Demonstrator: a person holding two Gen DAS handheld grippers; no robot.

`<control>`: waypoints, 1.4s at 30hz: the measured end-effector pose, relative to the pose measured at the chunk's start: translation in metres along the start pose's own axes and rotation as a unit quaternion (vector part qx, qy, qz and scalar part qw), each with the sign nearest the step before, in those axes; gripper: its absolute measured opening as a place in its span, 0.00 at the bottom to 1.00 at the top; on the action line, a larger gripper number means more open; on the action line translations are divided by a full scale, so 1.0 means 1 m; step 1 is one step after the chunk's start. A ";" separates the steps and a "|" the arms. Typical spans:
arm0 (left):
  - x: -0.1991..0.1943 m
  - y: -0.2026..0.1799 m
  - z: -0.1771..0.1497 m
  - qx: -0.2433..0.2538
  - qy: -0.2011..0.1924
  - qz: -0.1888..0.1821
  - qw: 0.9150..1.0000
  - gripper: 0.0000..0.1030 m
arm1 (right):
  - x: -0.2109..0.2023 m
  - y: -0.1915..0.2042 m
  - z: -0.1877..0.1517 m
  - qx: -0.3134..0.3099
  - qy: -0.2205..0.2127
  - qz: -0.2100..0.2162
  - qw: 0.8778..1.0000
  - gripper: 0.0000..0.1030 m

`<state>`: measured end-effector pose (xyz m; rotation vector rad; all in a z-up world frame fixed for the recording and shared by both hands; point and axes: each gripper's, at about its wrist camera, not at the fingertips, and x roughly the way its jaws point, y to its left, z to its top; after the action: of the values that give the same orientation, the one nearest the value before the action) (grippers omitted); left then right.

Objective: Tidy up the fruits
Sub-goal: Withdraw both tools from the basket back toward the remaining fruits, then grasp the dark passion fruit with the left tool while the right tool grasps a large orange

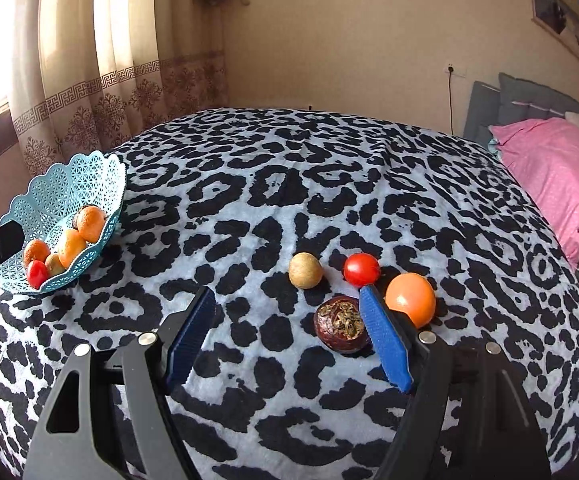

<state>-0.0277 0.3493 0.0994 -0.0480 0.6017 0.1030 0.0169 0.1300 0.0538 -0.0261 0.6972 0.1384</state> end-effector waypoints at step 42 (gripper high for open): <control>0.063 -0.179 -0.020 0.178 0.067 -0.174 0.966 0.97 | 0.012 -0.145 -0.024 0.146 0.029 -0.035 0.988 0.72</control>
<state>0.0330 0.1753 0.0499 0.1900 0.7311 -0.3529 0.0303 -0.0136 0.0244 0.2274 0.7679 -0.0333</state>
